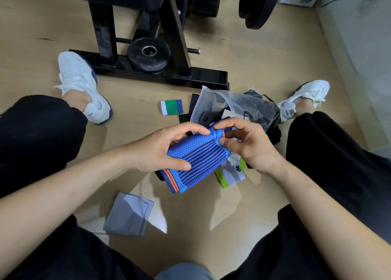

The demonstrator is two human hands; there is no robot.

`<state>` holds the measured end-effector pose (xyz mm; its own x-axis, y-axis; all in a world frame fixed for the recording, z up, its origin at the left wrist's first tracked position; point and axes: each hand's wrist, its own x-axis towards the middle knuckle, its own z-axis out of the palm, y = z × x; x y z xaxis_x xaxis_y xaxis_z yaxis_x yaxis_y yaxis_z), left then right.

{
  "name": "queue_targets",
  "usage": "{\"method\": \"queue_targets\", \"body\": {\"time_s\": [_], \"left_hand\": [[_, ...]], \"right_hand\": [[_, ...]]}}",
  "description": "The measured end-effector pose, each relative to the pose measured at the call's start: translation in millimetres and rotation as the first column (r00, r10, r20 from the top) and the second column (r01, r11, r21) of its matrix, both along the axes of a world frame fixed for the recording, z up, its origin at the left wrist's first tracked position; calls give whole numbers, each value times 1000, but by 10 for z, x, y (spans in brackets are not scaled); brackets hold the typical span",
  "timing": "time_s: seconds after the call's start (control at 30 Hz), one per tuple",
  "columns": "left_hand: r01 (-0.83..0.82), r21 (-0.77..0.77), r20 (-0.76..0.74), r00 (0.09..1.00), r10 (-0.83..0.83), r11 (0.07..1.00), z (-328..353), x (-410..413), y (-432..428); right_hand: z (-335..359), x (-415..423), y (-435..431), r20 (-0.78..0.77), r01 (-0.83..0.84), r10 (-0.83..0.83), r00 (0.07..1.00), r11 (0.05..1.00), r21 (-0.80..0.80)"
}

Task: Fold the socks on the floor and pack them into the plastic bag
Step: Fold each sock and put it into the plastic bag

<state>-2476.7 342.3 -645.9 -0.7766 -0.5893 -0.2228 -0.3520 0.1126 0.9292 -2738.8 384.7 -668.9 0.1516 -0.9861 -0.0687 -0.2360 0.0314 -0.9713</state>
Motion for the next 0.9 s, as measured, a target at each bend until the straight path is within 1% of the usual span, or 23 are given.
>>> {"method": "queue_targets", "body": {"time_s": [0.07, 0.1, 0.17, 0.2, 0.23, 0.27, 0.37, 0.4, 0.47, 0.57, 0.63, 0.7, 0.8, 0.9], "left_hand": [[-39, -22, 20, 999, 40, 999, -55, 8, 5], [-69, -28, 33, 997, 70, 997, -99, 20, -2], [-145, -33, 49, 988, 147, 989, -212, 40, -36], [-200, -30, 50, 978, 201, 979, -266, 42, -57], [-258, -20, 49, 965, 259, 966, -315, 34, -82], [-308, -11, 46, 950, 309, 951, -354, 21, -107], [-401, 28, 36, 916, 400, 916, -459, -31, -187], [-423, 53, 29, 906, 422, 905, -489, -49, -212], [-450, 85, 29, 893, 449, 889, -525, -75, -245], [-443, 95, 32, 896, 442, 891, -557, -109, -280], [-428, 87, 28, 904, 427, 900, -555, -141, -316], [-408, 92, 16, 913, 409, 908, -542, -191, -347], [-407, 153, -5, 911, 412, 901, -514, -305, -354], [-451, 189, 9, 889, 457, 873, -517, -427, -368]], "right_hand": [[-24, -74, -24, -188, 16, -29, 982, 998, -69], [-39, -132, -53, -289, 40, -78, 954, 990, -136], [-62, -268, -152, -481, 63, -205, 853, 954, -294], [-74, -321, -215, -559, 48, -245, 792, 938, -343], [-83, -353, -284, -631, 20, -256, 733, 934, -356], [-93, -357, -359, -699, -13, -239, 674, 942, -335], [-98, -294, -579, -859, -78, -130, 495, 978, -193], [-97, -275, -645, -885, -91, -105, 454, 982, -163], [-101, -264, -751, -908, -137, -67, 414, 981, -136], [-158, -290, -807, -918, -238, -5, 396, 965, -109], [-209, -337, -802, -913, -269, 6, 408, 956, -114], [-233, -390, -796, -881, -250, -16, 473, 956, -152], [-226, -444, -776, -805, -172, -54, 591, 967, -190], [-197, -498, -748, -704, -90, -50, 708, 983, -161]]}}
